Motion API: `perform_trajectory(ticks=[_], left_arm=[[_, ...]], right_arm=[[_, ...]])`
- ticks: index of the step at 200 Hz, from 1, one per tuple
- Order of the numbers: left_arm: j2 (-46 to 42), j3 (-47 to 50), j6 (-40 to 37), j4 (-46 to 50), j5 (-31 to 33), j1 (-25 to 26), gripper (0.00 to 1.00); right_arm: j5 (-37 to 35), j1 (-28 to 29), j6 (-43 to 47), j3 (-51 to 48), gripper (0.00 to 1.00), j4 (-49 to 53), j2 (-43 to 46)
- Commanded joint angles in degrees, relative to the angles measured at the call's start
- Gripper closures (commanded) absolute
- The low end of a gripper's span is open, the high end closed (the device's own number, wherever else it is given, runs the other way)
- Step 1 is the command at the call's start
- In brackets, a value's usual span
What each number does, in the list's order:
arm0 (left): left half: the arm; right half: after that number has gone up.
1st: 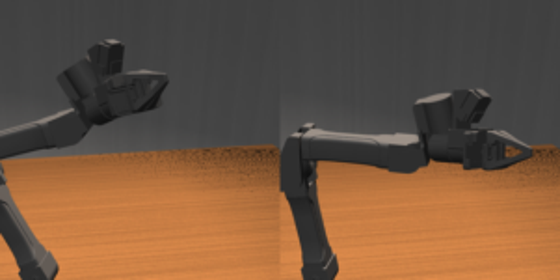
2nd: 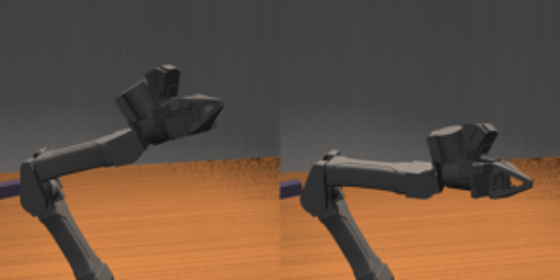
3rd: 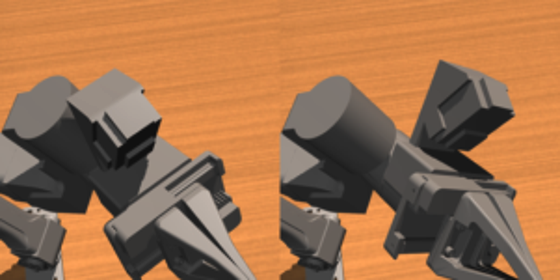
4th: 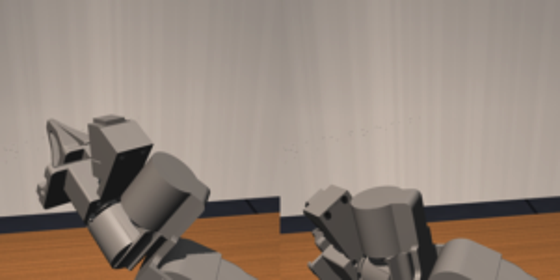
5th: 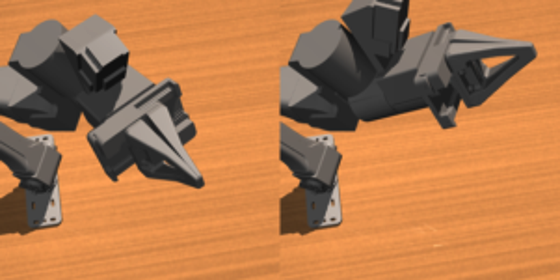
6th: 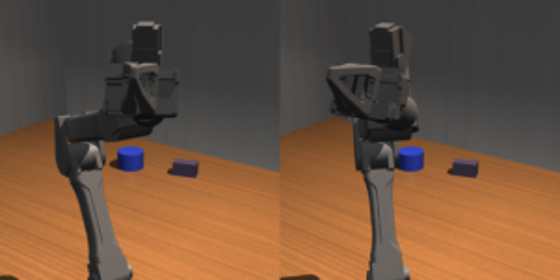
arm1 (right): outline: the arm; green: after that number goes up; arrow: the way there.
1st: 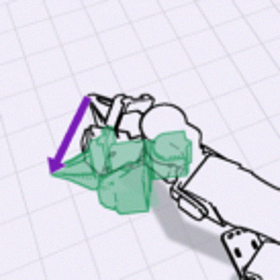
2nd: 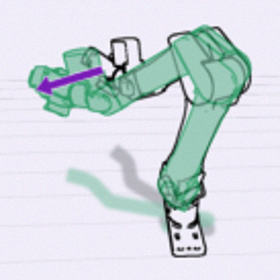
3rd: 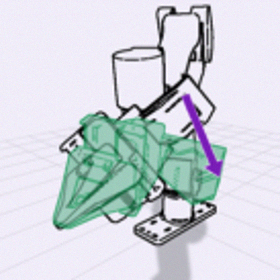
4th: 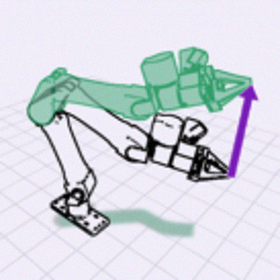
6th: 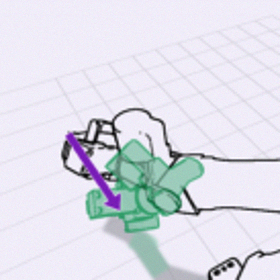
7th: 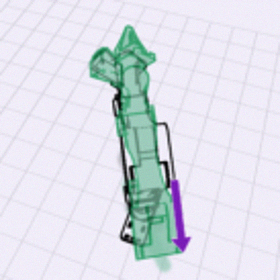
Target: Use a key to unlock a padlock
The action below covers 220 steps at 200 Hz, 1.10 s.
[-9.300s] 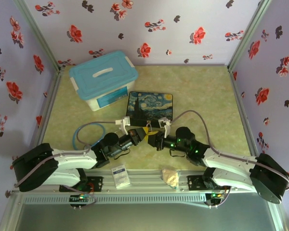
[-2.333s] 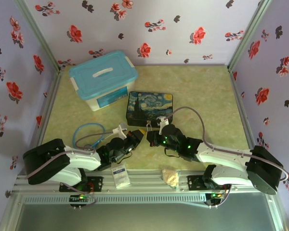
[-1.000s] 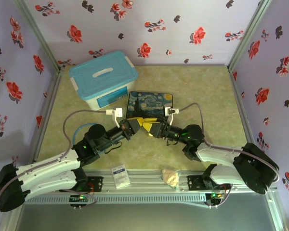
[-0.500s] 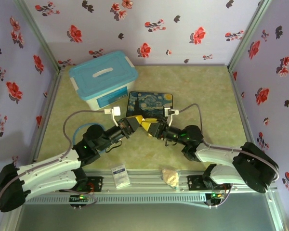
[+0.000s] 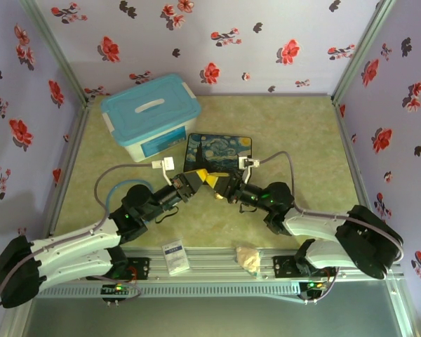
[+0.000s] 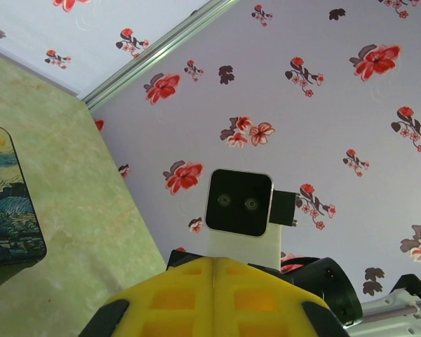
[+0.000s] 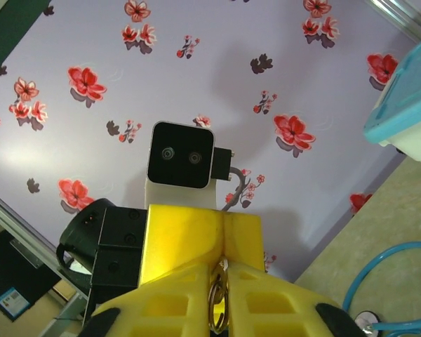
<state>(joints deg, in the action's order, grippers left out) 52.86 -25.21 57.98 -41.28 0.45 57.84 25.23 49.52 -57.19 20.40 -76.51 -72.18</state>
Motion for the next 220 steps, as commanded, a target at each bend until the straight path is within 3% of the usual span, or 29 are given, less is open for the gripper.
perform_trajectory(ticks=[1, 38, 50, 57, 72, 77, 89, 103, 126, 152, 180, 220], left_arm=[[-0.71, -0.24, -0.50, 1.02, -0.34, -0.19, 1.00], [-1.57, -0.18, -0.55, 4.01, 0.19, -0.45, 0.98], [-1.87, -0.38, -1.00, 4.91, 0.25, -0.70, 0.92], [-2.25, -0.56, -1.31, 5.06, 0.28, -0.89, 0.82], [-3.24, -1.10, -2.14, 5.63, 0.47, -1.46, 0.42], [-3.68, -1.37, -2.70, 5.83, 0.50, -1.65, 0.32], [-4.95, -2.41, -4.45, 8.19, 0.76, -2.19, 0.15], [-6.58, -4.74, -7.04, 13.82, 1.50, -2.66, 0.04], [-7.00, -6.44, -8.26, 20.03, 2.94, -2.74, 0.03], [-3.67, -9.64, -5.83, 34.25, 8.67, -2.74, 0.00], [2.17, -11.43, -7.94, 38.27, 9.13, -2.72, 0.00], [12.45, -13.97, -11.63, 37.91, 8.47, -1.51, 0.05]], right_arm=[[-0.65, 0.19, 0.24, 0.97, 0.91, -2.85, -0.08], [-1.10, 0.18, 0.78, 1.09, 1.00, -1.78, 0.00], [-1.69, 0.18, 1.30, 0.83, 1.00, -0.61, 0.29], [-2.29, 0.23, 1.70, 0.58, 1.00, 0.29, 0.66], [-3.70, 0.13, 3.02, -0.19, 1.00, 3.31, 1.87], [-4.36, 0.12, 3.48, -0.46, 1.00, 4.75, 2.58], [-5.85, 0.06, 4.97, -0.88, 1.00, 8.85, 4.34], [-8.08, 0.12, 6.76, -1.69, 1.00, 13.28, 6.78], [-13.90, 0.05, 9.77, -1.90, 1.00, 25.02, 11.67], [-24.15, 0.05, 12.25, -1.69, 1.00, 41.76, 17.33], [-35.02, 0.05, 12.74, 0.59, 1.00, 60.36, 21.05], [-40.87, -0.75, 9.74, -0.76, 1.00, 67.33, 22.66]])
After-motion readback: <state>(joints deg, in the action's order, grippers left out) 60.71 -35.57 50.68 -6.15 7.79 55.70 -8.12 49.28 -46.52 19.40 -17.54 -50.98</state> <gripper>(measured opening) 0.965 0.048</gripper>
